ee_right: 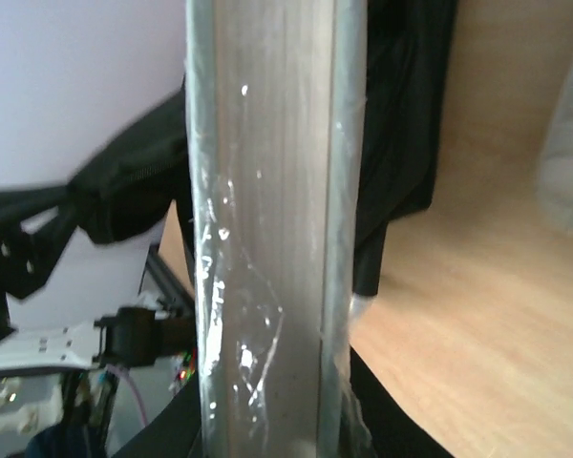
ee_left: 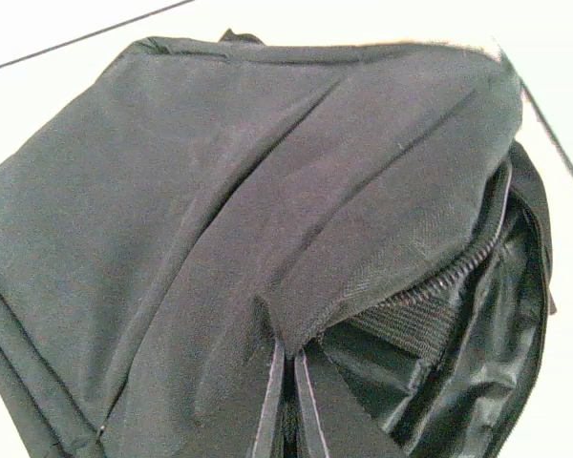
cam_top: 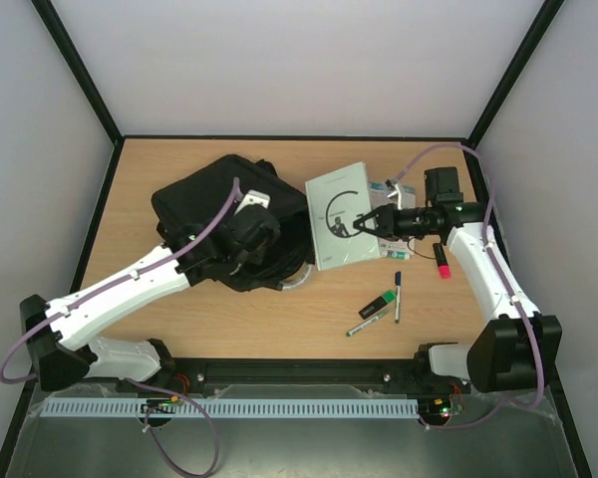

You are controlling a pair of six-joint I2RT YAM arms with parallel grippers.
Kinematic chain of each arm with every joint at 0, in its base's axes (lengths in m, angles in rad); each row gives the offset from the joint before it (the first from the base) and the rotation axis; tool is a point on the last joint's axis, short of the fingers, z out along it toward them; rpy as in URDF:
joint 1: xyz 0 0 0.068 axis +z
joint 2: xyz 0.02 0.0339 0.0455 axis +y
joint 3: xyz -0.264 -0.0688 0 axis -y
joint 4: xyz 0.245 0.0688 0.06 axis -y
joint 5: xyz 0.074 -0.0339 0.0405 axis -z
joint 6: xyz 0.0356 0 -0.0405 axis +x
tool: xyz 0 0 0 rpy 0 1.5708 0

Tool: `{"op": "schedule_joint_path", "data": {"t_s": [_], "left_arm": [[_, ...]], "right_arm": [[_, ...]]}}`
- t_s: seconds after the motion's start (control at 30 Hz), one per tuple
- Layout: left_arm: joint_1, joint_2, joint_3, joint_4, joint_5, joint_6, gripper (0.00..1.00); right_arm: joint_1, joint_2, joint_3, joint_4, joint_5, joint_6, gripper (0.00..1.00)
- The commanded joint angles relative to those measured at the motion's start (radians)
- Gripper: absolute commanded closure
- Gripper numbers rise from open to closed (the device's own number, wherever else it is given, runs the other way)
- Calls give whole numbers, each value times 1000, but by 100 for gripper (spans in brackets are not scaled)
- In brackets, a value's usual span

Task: Pack the student bag
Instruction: Place the book in the student bag.

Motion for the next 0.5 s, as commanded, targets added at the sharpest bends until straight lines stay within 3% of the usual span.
{"op": "schedule_joint_path", "data": {"t_s": [0.0, 0.27, 0.47], "left_arm": [[30, -63, 8, 125, -50, 5, 98], [49, -102, -66, 202, -37, -9, 98], [56, -106, -105, 230, -43, -27, 98]], "right_arm": [[90, -59, 7, -115, -115, 16, 99], [218, -46, -93, -201, -195, -17, 99], [233, -57, -136, -147, -264, 42, 99]]}}
